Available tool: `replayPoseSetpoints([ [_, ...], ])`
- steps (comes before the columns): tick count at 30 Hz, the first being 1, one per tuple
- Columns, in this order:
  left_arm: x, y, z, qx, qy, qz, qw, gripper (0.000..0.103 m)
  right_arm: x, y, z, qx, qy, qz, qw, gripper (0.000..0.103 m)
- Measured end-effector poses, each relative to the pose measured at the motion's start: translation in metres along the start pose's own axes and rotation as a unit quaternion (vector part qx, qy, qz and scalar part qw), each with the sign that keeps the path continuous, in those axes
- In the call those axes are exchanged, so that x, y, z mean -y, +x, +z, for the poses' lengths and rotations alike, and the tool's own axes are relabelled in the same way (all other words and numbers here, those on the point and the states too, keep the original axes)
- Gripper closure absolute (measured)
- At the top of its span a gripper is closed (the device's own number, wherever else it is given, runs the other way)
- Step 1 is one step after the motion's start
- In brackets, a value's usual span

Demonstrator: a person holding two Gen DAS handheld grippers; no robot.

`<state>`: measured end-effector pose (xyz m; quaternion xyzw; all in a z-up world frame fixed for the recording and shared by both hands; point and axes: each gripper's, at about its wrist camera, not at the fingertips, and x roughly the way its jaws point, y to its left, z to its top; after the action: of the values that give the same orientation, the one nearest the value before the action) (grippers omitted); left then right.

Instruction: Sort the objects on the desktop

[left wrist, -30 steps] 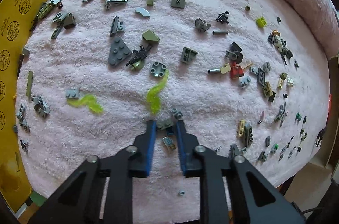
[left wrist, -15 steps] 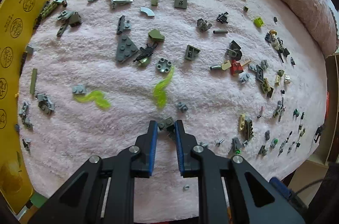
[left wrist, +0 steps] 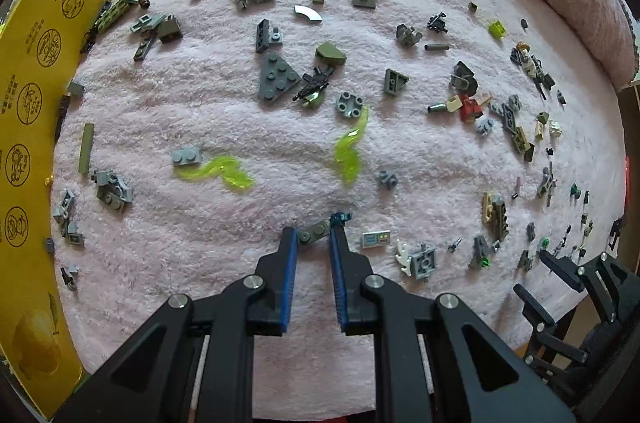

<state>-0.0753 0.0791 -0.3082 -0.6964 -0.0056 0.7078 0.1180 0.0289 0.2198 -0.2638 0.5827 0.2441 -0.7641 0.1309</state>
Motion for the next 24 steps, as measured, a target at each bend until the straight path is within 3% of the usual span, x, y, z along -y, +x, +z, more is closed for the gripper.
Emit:
replayPoseSetpoints([
  [4, -0.004, 0.002, -0.002, 0.002, -0.005, -0.004, 1.0, 0.086, -0.012, 0.004, -0.001, 0.01, -0.088, -0.029, 0.996, 0.073],
  [9, -0.004, 0.005, -0.001, 0.002, -0.007, -0.008, 0.9999, 0.086, -0.008, 0.005, -0.005, 0.016, -0.115, -0.027, 0.993, 0.073],
  [13, -0.005, 0.007, 0.0, 0.002, -0.007, -0.013, 0.9999, 0.086, -0.004, 0.016, -0.002, 0.006, -0.111, -0.014, 0.994, 0.077],
  [15, -0.005, 0.008, 0.001, 0.001, -0.009, -0.016, 0.9998, 0.086, -0.004, 0.019, -0.001, 0.003, -0.106, -0.007, 0.994, 0.086],
  [24, -0.001, 0.011, 0.007, 0.001, -0.024, -0.018, 0.9996, 0.086, 0.004, 0.012, 0.001, -0.001, -0.028, 0.009, 1.0, 0.086],
])
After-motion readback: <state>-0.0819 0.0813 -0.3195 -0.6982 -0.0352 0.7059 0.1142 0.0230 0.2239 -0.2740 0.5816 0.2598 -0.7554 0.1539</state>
